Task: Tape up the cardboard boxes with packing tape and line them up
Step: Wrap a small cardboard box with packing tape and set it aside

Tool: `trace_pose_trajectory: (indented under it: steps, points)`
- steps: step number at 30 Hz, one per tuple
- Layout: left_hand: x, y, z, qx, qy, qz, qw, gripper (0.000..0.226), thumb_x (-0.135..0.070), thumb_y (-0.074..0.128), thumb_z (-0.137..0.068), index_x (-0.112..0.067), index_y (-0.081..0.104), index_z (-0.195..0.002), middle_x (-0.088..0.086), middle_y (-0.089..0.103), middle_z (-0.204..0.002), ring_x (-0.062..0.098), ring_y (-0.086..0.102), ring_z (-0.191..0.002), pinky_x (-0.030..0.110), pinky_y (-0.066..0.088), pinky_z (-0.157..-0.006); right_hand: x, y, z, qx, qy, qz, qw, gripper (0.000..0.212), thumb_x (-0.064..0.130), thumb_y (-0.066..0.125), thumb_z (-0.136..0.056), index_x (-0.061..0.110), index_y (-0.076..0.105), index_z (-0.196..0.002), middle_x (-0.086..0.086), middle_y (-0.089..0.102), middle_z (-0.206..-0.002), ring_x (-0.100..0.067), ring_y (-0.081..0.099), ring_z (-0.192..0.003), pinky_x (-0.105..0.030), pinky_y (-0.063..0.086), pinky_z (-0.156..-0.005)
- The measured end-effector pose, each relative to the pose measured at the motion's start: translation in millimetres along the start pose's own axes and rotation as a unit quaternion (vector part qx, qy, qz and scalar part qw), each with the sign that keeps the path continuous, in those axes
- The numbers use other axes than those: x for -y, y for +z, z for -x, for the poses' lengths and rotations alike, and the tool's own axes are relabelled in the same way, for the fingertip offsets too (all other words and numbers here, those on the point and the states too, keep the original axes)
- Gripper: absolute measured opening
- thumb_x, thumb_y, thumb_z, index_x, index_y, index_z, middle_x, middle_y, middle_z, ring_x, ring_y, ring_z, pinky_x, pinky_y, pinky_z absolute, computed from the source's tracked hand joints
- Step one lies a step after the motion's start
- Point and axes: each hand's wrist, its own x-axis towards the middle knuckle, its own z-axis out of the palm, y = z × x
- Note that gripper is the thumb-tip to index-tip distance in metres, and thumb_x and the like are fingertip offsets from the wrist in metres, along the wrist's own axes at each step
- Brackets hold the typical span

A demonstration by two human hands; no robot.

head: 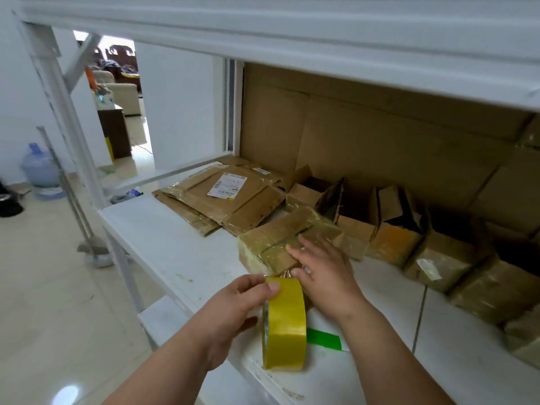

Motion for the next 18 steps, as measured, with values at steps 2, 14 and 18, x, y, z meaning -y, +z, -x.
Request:
trace_pose_trajectory:
  steps: [2, 14, 18]
  points:
    - [-5, -5, 2, 0.003, 0.007, -0.024, 1.000, 0.067, -0.047, 0.080, -0.052, -0.026, 0.067, -0.115, -0.008, 0.075, -0.104, 0.016, 0.064, -0.108, 0.039, 0.047, -0.100, 3, 6, -5, -0.008, -0.010, 0.030, 0.999, 0.047, 0.043, 0.049, -0.100, 0.046, 0.040, -0.146, 0.016, 0.026, -0.160, -0.011, 0.013, -0.149, -0.041, 0.003, -0.122]
    - [-1, -27, 10, -0.037, 0.008, 0.014, 0.999, 0.087, -0.054, 0.082, -0.042, -0.019, 0.065, -0.120, -0.001, 0.074, -0.110, 0.020, 0.063, -0.113, 0.038, 0.038, -0.090, 21, 18, -11, -0.059, -0.014, 0.071, 0.996, 0.043, 0.059, 0.049, -0.092, 0.048, 0.052, -0.133, 0.017, 0.050, -0.121, -0.010, 0.040, -0.123, -0.041, 0.023, -0.103]
    - [1, -29, 10, -0.029, -0.004, 0.002, 1.000, 0.085, -0.057, 0.080, -0.041, -0.018, 0.069, -0.115, 0.002, 0.074, -0.110, 0.019, 0.063, -0.110, 0.038, 0.036, -0.089, 21, 22, -11, -0.072, 0.000, 0.069, 0.995, 0.043, 0.062, 0.049, -0.091, 0.049, 0.053, -0.132, 0.017, 0.051, -0.119, -0.010, 0.041, -0.122, -0.041, 0.024, -0.103]
